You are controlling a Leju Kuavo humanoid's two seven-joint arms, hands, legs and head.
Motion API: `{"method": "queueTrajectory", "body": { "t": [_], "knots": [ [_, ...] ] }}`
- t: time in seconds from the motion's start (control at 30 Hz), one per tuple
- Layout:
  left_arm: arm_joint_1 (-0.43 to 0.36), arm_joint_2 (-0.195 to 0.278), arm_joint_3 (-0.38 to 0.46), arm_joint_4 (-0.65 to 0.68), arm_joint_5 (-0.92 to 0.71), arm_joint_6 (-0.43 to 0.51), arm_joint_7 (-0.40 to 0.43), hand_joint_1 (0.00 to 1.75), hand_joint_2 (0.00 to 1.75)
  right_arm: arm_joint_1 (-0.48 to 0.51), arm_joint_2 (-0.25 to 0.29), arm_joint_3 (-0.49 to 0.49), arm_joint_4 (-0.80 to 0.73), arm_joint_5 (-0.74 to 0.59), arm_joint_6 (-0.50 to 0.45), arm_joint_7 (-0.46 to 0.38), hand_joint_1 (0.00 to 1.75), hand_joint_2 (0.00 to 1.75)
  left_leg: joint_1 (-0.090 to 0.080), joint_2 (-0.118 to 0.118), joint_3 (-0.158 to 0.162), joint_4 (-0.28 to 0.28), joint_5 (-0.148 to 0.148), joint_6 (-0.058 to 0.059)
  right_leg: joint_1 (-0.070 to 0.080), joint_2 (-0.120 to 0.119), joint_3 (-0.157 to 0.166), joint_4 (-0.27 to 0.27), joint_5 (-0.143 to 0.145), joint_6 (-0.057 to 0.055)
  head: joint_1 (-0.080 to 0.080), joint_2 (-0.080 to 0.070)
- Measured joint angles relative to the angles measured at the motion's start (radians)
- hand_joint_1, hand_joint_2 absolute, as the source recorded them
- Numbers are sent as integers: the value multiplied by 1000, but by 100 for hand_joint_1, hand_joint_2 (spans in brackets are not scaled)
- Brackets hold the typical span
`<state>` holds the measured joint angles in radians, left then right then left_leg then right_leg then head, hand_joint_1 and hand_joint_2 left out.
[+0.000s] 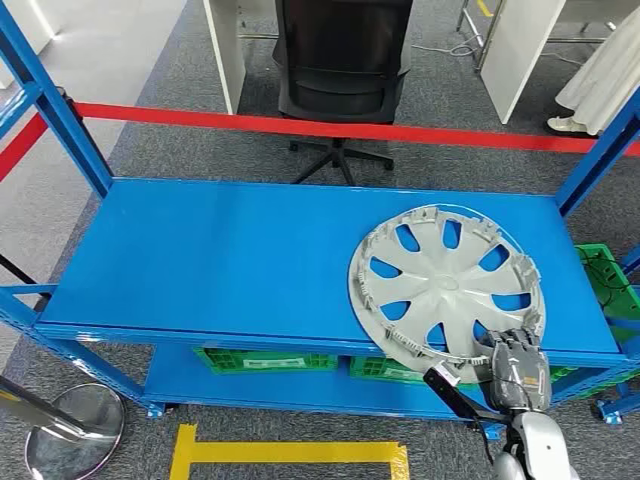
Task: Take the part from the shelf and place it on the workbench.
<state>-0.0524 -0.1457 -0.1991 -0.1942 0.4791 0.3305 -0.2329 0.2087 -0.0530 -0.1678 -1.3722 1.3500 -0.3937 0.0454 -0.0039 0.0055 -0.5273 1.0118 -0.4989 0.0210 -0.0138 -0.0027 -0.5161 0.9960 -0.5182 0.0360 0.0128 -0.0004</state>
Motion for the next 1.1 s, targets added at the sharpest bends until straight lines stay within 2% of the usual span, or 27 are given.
{"method": "queueTrajectory", "body": {
  "t": [0.43, 0.93, 1.03, 1.1],
  "knots": [
    [0, 0, -1, 0, -15, 5, -9, 0, 0, 5, 0, -2, 7, -14, -42, -46, 175, 175, 0, 0, 1, 0, 0, 0, 1, 0, -1, 0, 0, 0, 0, 0],
    [0, -1, -2, 0, -17, 5, -9, 0, 0, 4, 0, -1, 7, -14, -48, -54, 175, 175, 1, 0, 1, 0, 0, 0, 1, 0, -1, 0, 0, 0, 0, 0],
    [0, -1, -2, 0, -17, 7, -10, 0, 0, 6, 0, 4, 7, -21, -80, -81, 175, 175, 1, 0, 1, 0, 0, 0, 1, 0, -1, 0, 0, 0, 0, 0],
    [0, -1, -2, 0, -17, 12, -12, 0, 0, 11, 1, 14, 3, -24, -136, -108, 175, 175, 1, 0, 0, 0, 0, 0, 1, 0, 3, 0, 0, 0, 0, 0]
  ]
}}
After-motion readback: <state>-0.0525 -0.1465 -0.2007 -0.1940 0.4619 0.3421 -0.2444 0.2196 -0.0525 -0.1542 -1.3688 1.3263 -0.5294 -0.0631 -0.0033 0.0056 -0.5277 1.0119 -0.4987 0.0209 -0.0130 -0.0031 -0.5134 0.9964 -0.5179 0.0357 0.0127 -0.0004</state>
